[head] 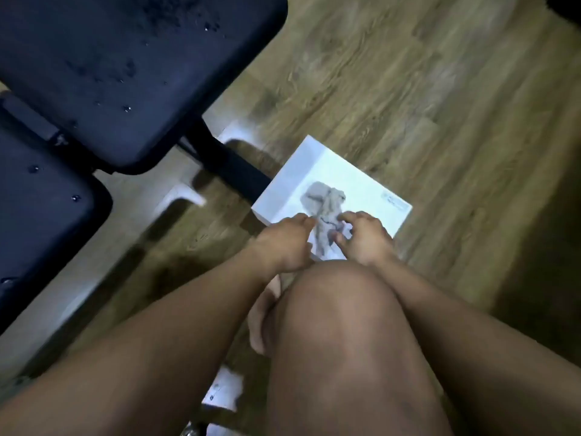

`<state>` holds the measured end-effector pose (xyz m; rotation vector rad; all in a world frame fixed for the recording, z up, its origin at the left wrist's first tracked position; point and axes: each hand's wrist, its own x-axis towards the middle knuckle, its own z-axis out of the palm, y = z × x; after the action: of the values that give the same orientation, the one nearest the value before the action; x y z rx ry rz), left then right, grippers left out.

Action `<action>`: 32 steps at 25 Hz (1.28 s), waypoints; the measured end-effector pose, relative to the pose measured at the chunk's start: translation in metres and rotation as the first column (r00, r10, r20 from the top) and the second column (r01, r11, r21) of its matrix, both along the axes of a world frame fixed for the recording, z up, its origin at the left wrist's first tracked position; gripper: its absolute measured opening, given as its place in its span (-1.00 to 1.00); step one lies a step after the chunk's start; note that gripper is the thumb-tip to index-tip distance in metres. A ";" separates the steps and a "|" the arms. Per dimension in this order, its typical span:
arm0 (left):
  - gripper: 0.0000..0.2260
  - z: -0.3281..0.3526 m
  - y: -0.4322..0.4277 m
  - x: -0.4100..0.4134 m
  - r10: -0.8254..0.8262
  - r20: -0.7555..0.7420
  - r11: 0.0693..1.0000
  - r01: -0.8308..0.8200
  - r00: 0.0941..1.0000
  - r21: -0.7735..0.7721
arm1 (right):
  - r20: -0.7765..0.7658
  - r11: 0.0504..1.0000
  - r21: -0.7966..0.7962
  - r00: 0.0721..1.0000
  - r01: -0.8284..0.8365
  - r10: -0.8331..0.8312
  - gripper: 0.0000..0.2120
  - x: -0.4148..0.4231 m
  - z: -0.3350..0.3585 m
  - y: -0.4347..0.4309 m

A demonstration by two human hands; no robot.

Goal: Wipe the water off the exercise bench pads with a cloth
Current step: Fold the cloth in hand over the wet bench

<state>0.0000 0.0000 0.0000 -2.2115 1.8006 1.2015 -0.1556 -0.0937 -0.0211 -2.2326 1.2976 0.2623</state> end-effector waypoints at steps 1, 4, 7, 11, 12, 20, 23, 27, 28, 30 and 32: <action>-0.49 -0.003 -0.007 -0.001 0.025 -0.047 1.000 -0.025 0.999 0.011 | 0.006 0.999 0.034 1.000 0.029 -0.029 -0.65 0.010 -0.006 -0.003; -0.63 -0.006 -0.016 -0.001 0.253 -0.217 0.967 -0.254 0.943 0.021 | 0.038 0.987 0.079 0.989 0.138 -0.142 -0.67 0.034 -0.022 -0.004; -0.60 -0.010 -0.015 0.006 0.605 -0.343 0.792 -0.589 0.719 0.161 | 0.187 0.930 0.229 0.925 0.287 -0.332 -0.84 0.044 -0.017 -0.007; -0.63 0.044 -0.007 0.025 0.729 -0.635 0.450 -0.878 0.255 0.163 | 0.548 0.801 0.523 0.605 0.292 -0.578 -0.82 0.058 0.080 -0.013; -0.66 0.067 -0.004 0.028 0.683 -0.713 0.387 -0.907 0.161 0.165 | 0.598 0.791 0.569 0.547 0.225 -0.586 -0.78 0.062 0.110 -0.013; -0.80 0.240 0.192 0.037 0.253 -0.927 0.012 -0.957 -0.277 0.289 | 0.729 0.582 0.653 0.612 -0.485 -0.308 -0.70 0.120 0.303 0.135; -0.84 0.252 0.299 0.026 0.292 -0.930 -0.213 -0.963 -0.223 0.164 | 0.707 0.612 0.648 0.657 -0.453 -0.263 -0.80 0.136 0.298 0.242; -0.89 0.231 0.428 -0.002 0.287 -0.899 -0.465 -0.869 -0.330 0.171 | 0.619 0.592 0.727 0.705 -0.349 -0.345 -0.81 0.146 0.268 0.365; -0.88 0.225 0.455 -0.010 0.268 -0.895 -0.509 -0.841 -0.357 0.183 | 0.598 0.566 0.746 0.727 -0.351 -0.337 -0.80 0.147 0.266 0.391; -0.85 0.217 0.495 -0.020 0.199 -0.894 -0.591 -0.777 -0.401 0.217 | 0.557 0.501 0.782 0.776 -0.370 -0.295 -0.80 0.147 0.268 0.438; -0.94 0.210 0.522 -0.022 0.140 -0.902 -0.655 -0.722 -0.408 0.225 | 0.526 0.407 0.821 0.808 -0.401 -0.267 -0.86 0.153 0.271 0.477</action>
<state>-0.0224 0.5223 0.2096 1.1567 0.4424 -0.1594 -0.0029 0.3836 0.2502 -1.1793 0.4379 0.2023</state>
